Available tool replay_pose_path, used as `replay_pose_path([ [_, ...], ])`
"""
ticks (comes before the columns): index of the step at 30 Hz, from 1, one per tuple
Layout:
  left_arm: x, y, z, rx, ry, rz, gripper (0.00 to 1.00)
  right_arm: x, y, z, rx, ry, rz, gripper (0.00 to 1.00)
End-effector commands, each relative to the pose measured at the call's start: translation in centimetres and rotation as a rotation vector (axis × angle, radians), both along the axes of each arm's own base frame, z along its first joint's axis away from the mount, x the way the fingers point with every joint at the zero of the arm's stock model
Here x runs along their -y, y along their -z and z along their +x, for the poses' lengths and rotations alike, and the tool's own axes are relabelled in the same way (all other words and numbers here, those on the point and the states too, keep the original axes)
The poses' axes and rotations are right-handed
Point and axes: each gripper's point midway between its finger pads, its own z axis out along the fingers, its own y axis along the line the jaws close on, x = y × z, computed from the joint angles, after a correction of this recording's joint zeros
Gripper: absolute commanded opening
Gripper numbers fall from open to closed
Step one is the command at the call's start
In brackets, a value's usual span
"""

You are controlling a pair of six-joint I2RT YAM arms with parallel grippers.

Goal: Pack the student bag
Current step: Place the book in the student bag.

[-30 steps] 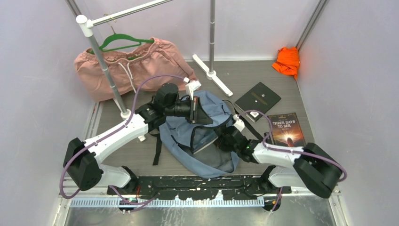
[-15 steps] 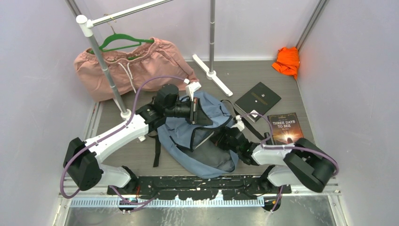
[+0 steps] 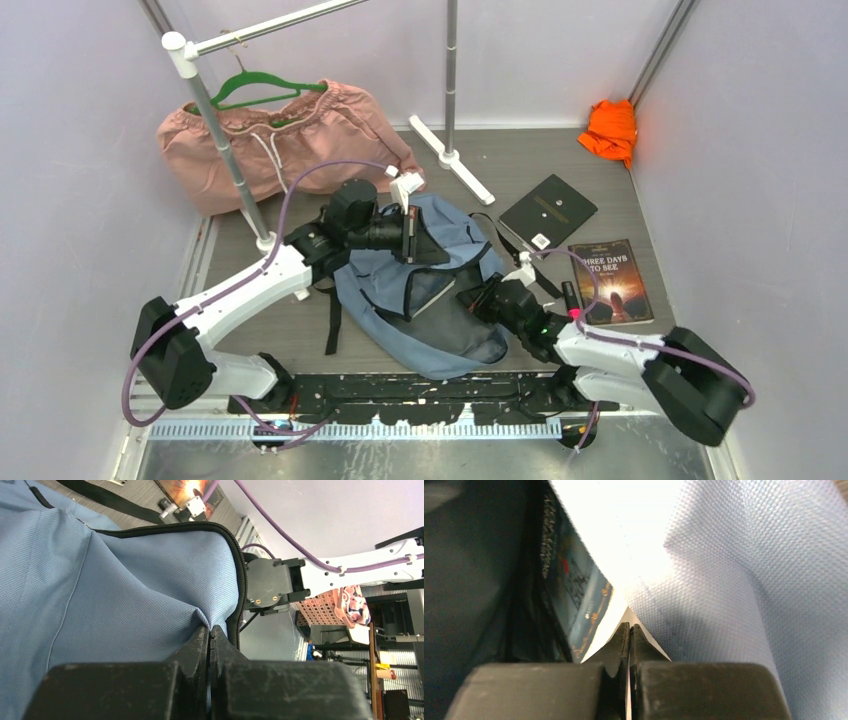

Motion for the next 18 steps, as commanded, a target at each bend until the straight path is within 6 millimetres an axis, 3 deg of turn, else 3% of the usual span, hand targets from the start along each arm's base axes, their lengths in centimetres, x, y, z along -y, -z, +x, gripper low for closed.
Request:
replay_pose_path([
  [1,-0.3,-4.4,-0.2,0.108,-0.012,-0.081,0.0,-1.4,0.3,1.4,0.011,0.011,0.024,0.04],
  [9,-0.3,-4.1,0.0,0.06,-0.058,-0.134,0.0,-5.7,0.8,4.9,0.031,-0.034,0.082,0.03],
  [14,-0.2,-3.3,0.4,0.014,-0.109,-0.193,0.0,-5.2,0.3,8.9,0.038,-0.001,0.131,0.01],
  [18,-1.0,-3.0,0.8,0.061,-0.141,-0.122,0.0,-4.9,-0.7,7.6,0.057,-0.072,0.084,0.03],
])
